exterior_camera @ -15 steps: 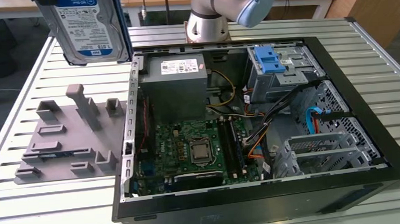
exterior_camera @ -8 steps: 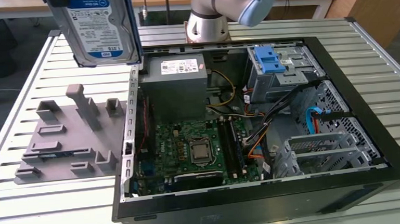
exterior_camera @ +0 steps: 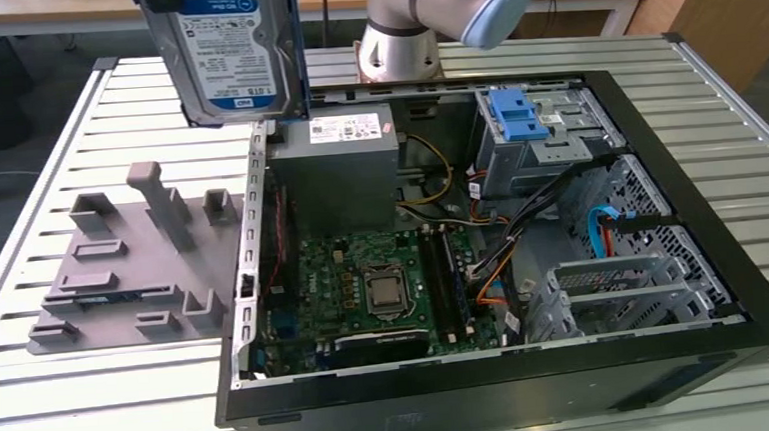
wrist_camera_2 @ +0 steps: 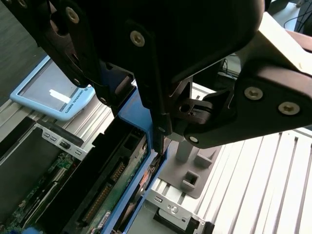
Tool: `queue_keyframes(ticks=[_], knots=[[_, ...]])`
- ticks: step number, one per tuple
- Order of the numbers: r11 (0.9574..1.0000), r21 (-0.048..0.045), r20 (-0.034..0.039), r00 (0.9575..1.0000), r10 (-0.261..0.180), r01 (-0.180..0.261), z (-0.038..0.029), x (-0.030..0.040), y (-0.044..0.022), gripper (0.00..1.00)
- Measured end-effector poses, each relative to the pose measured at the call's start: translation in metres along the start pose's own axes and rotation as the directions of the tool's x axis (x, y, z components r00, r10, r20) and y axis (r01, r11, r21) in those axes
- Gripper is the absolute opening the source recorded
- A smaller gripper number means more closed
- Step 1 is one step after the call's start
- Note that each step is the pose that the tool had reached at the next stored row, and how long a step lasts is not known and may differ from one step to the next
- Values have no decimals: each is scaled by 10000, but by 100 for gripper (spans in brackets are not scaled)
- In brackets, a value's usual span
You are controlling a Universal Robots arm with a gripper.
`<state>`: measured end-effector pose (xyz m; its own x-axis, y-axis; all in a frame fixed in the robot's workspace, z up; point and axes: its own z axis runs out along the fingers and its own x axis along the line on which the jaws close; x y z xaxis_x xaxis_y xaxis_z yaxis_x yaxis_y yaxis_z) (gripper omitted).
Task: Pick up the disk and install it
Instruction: 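Pick up the disk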
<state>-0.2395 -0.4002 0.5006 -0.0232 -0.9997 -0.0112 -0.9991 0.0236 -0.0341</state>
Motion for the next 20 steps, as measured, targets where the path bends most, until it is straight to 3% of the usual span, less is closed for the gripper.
queue_keyframes(ticks=[3, 9, 12, 20], knots=[[10000, 0, 0, 10000, 0, 0, 1, 33, -28, 36], [10000, 0, 0, 10000, 0, 0, 5, 192, -55, 36], [10000, 0, 1, 10000, 0, 0, 7, 252, -99, 36], [10000, -1, -1, 10000, 0, 0, 21, 278, -439, 36]])
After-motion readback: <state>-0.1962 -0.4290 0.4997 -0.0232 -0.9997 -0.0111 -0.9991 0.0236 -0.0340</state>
